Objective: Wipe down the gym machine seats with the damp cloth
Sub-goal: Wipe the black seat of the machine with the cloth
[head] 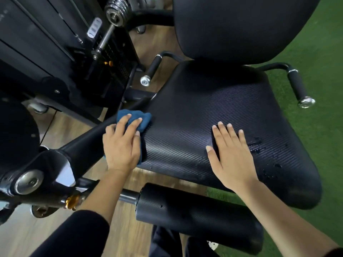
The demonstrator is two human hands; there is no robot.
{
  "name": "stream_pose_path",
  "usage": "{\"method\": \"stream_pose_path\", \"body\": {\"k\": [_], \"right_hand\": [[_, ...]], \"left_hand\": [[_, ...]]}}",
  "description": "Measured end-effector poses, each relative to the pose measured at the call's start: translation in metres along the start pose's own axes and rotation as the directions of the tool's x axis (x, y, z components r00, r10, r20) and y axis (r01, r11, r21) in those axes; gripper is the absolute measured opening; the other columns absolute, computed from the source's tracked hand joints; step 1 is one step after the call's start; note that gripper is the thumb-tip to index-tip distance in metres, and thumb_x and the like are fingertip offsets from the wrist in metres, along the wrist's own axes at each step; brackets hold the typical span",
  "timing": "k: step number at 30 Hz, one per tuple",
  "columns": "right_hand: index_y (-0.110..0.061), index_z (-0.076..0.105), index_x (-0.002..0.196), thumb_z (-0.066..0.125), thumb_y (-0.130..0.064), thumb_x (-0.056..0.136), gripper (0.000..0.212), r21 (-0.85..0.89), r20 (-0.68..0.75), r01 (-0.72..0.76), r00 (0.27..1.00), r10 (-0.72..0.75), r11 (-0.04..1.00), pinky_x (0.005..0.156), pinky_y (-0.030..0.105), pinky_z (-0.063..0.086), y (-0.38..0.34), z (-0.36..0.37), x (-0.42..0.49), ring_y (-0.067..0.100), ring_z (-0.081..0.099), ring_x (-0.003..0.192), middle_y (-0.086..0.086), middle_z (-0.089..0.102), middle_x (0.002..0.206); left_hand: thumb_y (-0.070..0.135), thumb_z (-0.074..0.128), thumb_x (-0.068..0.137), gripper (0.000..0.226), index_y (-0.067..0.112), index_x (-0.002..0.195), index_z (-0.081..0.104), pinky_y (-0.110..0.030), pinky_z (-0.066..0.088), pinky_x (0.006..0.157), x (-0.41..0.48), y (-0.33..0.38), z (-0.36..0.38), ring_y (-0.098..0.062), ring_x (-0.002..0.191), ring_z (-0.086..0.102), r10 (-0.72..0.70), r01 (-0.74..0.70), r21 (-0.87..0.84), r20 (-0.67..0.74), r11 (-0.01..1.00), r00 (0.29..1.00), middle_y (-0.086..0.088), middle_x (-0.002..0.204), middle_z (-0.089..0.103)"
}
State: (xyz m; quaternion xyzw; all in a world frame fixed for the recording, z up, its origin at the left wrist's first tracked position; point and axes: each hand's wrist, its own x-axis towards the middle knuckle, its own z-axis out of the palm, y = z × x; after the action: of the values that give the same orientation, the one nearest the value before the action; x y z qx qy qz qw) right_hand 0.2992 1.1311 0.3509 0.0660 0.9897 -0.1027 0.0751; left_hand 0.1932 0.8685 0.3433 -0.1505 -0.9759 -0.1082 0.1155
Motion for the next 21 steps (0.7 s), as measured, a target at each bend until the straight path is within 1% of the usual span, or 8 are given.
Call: {"method": "stream_pose_path", "body": {"k": [2, 5, 10, 13, 15, 17, 19, 21], "right_hand": [[-0.008, 0.029, 0.147, 0.020, -0.052, 0.095, 0.070, -0.028, 0.006, 0.042, 0.999, -0.042, 0.999, 0.117, 0.050, 0.017, -0.001, -0.001, -0.007, 0.028, 0.020, 0.144, 0.011, 0.026, 0.155], [-0.005, 0.031, 0.146, 0.029, -0.061, 0.089, 0.080, -0.105, 0.021, 0.109, 0.994, -0.107, 0.989, 0.116, 0.051, 0.020, 0.000, 0.000, -0.020, 0.029, 0.022, 0.143, 0.013, 0.027, 0.154], [-0.002, 0.034, 0.144, 0.049, -0.065, 0.076, 0.094, -0.114, -0.034, 0.168, 0.984, -0.173, 0.979, 0.115, 0.053, 0.020, 0.010, 0.005, -0.046, 0.030, 0.021, 0.144, 0.016, 0.027, 0.153], [-0.001, 0.033, 0.145, 0.058, -0.064, 0.072, 0.099, -0.129, -0.049, 0.196, 0.978, -0.204, 0.972, 0.114, 0.054, 0.020, 0.017, 0.008, -0.051, 0.030, 0.020, 0.144, 0.016, 0.027, 0.153], [-0.002, 0.032, 0.145, 0.059, -0.064, 0.072, 0.100, -0.150, -0.043, 0.200, 0.977, -0.209, 0.968, 0.114, 0.054, 0.021, 0.020, 0.008, -0.050, 0.030, 0.021, 0.144, 0.016, 0.027, 0.153], [-0.002, 0.031, 0.145, 0.056, -0.066, 0.073, 0.100, -0.164, -0.037, 0.195, 0.978, -0.204, 0.967, 0.114, 0.054, 0.021, 0.021, 0.008, -0.050, 0.030, 0.020, 0.144, 0.016, 0.028, 0.153], [-0.003, 0.029, 0.146, 0.053, -0.069, 0.074, 0.101, -0.178, -0.018, 0.189, 0.981, -0.195, 0.966, 0.115, 0.053, 0.019, 0.022, 0.009, -0.050, 0.030, 0.019, 0.144, 0.015, 0.026, 0.154], [-0.003, 0.026, 0.147, 0.049, -0.071, 0.074, 0.102, -0.187, -0.002, 0.189, 0.981, -0.193, 0.964, 0.116, 0.052, 0.019, 0.024, 0.009, -0.051, 0.030, 0.017, 0.145, 0.015, 0.024, 0.155]], "left_hand": [[0.030, 0.042, 0.093, 0.035, 0.024, 0.119, 0.065, -0.041, 0.037, 0.078, -0.009, 0.014, 0.004, -0.032, 0.097, 0.049, -0.077, 0.078, 0.000, -0.067, 0.997, 0.995, 0.002, 0.131, 0.057], [0.033, 0.043, 0.091, 0.035, 0.029, 0.118, 0.065, -0.040, 0.035, 0.080, -0.027, 0.045, 0.010, -0.032, 0.102, 0.049, -0.045, 0.045, -0.004, -0.116, 0.999, 0.992, 0.005, 0.132, 0.057], [0.032, 0.046, 0.088, 0.037, 0.032, 0.123, 0.058, -0.039, 0.035, 0.077, -0.072, 0.116, 0.028, -0.032, 0.110, 0.046, 0.183, -0.187, -0.012, -0.157, 0.982, 0.970, 0.004, 0.132, 0.057], [0.033, 0.049, 0.088, 0.039, 0.035, 0.127, 0.052, -0.039, 0.037, 0.076, -0.070, 0.106, 0.031, -0.030, 0.108, 0.047, 0.340, -0.340, 0.035, -0.205, 0.940, 0.918, 0.005, 0.136, 0.050], [0.032, 0.050, 0.087, 0.040, 0.036, 0.127, 0.050, -0.038, 0.039, 0.076, -0.066, 0.078, 0.031, -0.028, 0.107, 0.048, 0.400, -0.389, 0.093, -0.216, 0.916, 0.891, 0.006, 0.137, 0.045], [0.031, 0.045, 0.091, 0.037, 0.036, 0.127, 0.051, -0.038, 0.040, 0.078, -0.061, 0.047, 0.029, -0.028, 0.106, 0.048, 0.325, -0.307, 0.110, -0.240, 0.945, 0.915, 0.005, 0.137, 0.044], [0.033, 0.041, 0.094, 0.034, 0.033, 0.126, 0.053, -0.040, 0.037, 0.081, -0.055, 0.025, 0.026, -0.030, 0.103, 0.046, 0.166, -0.144, 0.102, -0.258, 0.984, 0.952, 0.004, 0.137, 0.045], [0.032, 0.043, 0.093, 0.034, 0.030, 0.124, 0.057, -0.041, 0.034, 0.081, -0.050, 0.026, 0.025, -0.031, 0.102, 0.044, -0.006, 0.028, 0.081, -0.264, 0.996, 0.964, 0.002, 0.136, 0.049]]}}
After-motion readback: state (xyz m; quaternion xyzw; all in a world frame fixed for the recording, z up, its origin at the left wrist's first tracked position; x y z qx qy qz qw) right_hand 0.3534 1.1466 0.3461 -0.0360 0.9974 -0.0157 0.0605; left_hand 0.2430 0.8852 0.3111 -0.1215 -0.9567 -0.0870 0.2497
